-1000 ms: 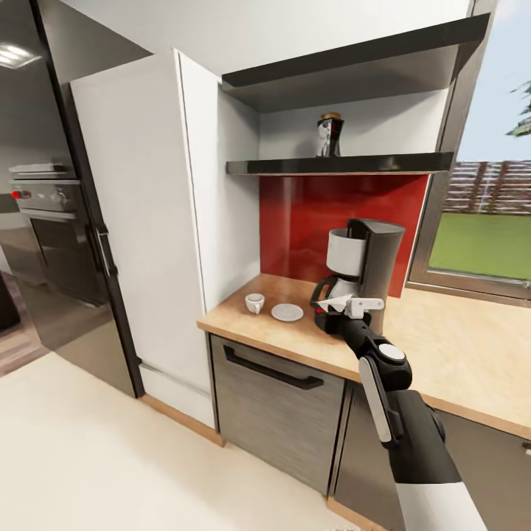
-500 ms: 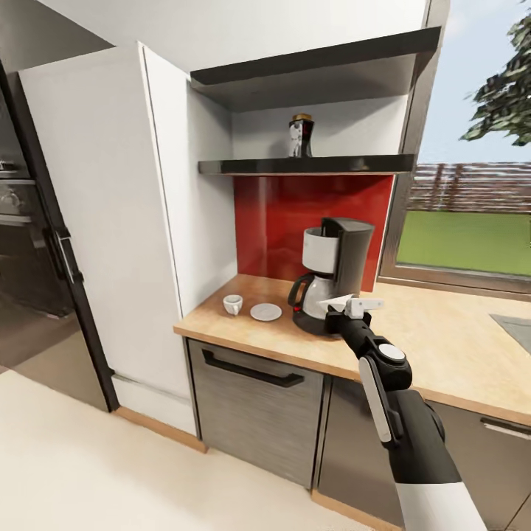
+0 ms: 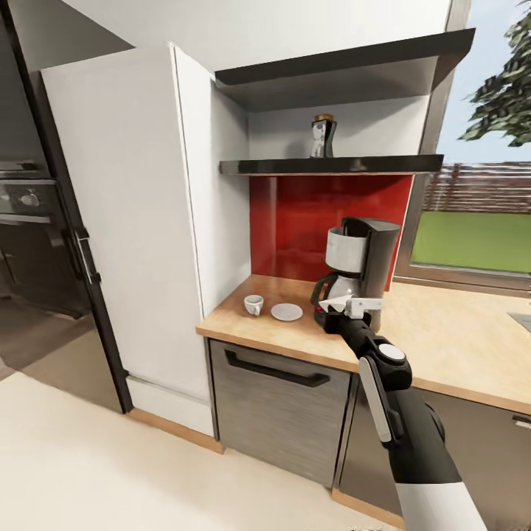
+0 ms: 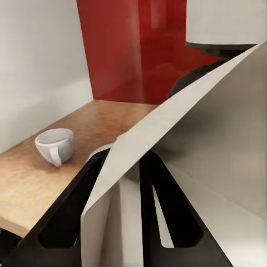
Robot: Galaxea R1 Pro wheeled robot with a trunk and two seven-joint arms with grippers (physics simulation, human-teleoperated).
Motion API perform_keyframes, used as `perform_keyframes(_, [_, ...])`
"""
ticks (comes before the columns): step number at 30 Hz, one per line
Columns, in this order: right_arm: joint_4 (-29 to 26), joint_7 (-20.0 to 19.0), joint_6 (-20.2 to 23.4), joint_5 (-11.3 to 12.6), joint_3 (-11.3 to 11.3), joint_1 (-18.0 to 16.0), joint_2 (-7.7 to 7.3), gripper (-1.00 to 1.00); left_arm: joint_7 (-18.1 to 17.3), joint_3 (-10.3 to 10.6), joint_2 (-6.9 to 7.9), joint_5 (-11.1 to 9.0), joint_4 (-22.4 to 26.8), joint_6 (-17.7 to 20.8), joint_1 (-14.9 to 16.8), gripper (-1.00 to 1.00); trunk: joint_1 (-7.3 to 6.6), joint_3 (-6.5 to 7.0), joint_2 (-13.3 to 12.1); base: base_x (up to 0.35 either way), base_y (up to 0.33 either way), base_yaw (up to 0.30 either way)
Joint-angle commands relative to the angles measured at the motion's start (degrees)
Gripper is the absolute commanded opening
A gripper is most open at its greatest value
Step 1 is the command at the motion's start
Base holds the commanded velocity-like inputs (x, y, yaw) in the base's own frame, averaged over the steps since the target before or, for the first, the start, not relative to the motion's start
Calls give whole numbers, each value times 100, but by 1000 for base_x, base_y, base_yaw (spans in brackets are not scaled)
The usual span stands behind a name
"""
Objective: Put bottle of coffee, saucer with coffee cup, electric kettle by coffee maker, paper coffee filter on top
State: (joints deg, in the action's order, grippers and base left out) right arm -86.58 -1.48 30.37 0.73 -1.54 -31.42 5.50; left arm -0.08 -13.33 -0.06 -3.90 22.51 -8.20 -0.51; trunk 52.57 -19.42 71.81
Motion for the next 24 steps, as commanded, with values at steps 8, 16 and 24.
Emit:
perform_keyframes(8, [-5, -14, 31, 15, 5, -5, 4, -100, -1, 4, 1, -41, 7, -7, -2, 100, 1, -6, 4, 0, 40, -251])
perform_keyframes(16, [-7, -16, 31, 15, 5, -5, 4, -100, -1, 3, 1, -41, 7, -7, -2, 100, 1, -6, 4, 0, 3, -279])
perform_keyframes(24, [-8, -12, 31, 15, 5, -5, 4, -100, -1, -1, 5, -41, 7, -7, -2, 100, 1, -6, 4, 25, 123, -182])
